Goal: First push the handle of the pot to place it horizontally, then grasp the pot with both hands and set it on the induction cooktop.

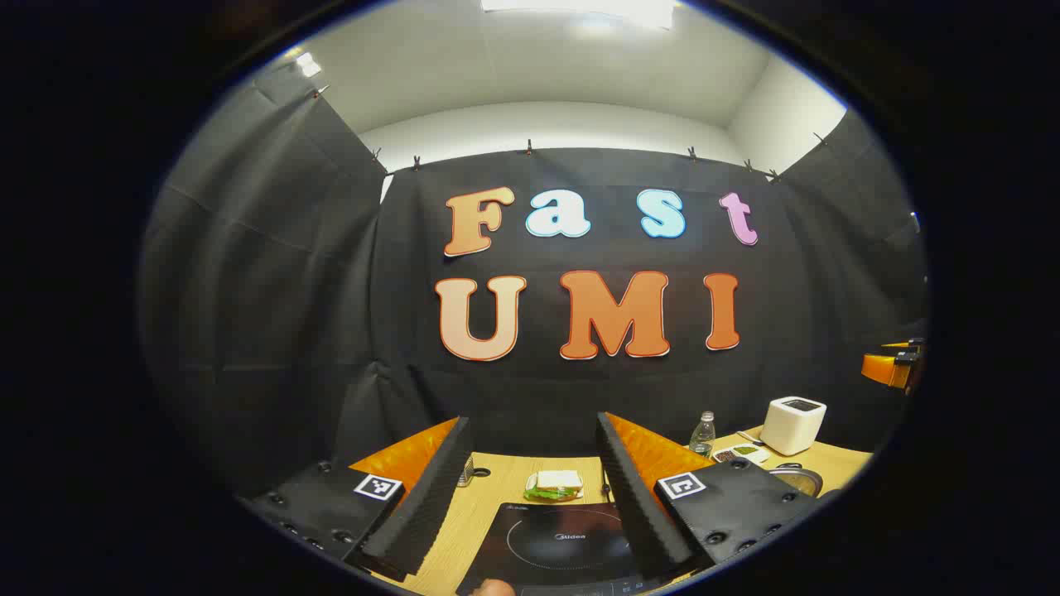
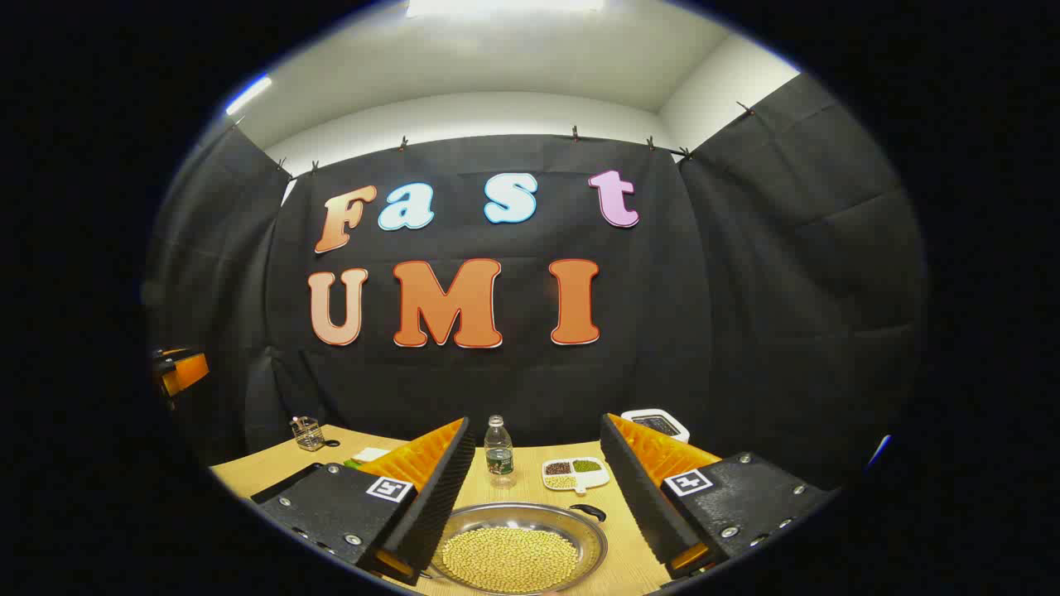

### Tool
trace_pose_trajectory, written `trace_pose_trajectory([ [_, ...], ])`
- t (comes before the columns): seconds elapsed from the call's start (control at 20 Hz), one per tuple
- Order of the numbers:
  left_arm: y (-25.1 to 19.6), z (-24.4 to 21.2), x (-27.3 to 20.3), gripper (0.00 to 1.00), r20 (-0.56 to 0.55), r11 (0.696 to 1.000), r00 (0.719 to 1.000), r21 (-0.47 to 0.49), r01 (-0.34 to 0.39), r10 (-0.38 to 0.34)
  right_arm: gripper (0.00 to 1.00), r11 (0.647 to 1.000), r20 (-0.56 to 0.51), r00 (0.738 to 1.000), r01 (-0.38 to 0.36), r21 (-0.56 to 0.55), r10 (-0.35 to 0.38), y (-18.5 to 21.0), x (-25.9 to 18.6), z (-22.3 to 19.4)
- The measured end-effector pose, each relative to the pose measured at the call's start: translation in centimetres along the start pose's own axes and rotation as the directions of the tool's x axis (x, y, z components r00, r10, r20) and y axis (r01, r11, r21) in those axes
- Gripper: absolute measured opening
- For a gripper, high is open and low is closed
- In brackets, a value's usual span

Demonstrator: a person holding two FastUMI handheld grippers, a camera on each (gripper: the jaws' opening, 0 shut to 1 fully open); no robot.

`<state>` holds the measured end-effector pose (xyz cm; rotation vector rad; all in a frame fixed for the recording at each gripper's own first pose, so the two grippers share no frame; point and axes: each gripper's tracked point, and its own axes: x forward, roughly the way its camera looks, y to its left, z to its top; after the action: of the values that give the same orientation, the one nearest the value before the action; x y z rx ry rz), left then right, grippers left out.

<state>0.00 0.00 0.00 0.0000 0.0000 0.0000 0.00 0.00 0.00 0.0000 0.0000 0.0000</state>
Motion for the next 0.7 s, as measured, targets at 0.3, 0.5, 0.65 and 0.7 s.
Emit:
trace_pose_trajectory([
  [0.3, 0.17, 0.07, -0.04, 0.97, -0.006, 1.0, 1.0, 0.001, -0.004, 0.004, 0.95, 1.0, -0.001, 1.0, 0.003, -0.002, -0.003, -0.22, 0.01, 0.03],
  [0.5, 0.25, 0.25, -0.14, 0.97, -0.007, 1.0, 1.0, 0.004, -0.003, 0.003, 0.95, 1.0, -0.009, 1.0, 0.004, 0.002, -0.004, -0.35, -0.07, -0.2],
  [0.65, 0.38, 0.38, -0.11, 0.97, -0.002, 1.0, 1.0, 0.007, -0.01, 0.01, 0.95, 1.0, -0.018, 1.0, 0.007, 0.006, -0.007, -0.62, -0.12, -0.54],
  [0.7, 0.39, 0.53, -0.22, 0.97, 0.0, 1.0, 1.0, 0.008, -0.011, 0.011, 0.95, 1.0, -0.023, 1.0, 0.008, 0.01, -0.008, -0.62, -0.07, -0.66],
])
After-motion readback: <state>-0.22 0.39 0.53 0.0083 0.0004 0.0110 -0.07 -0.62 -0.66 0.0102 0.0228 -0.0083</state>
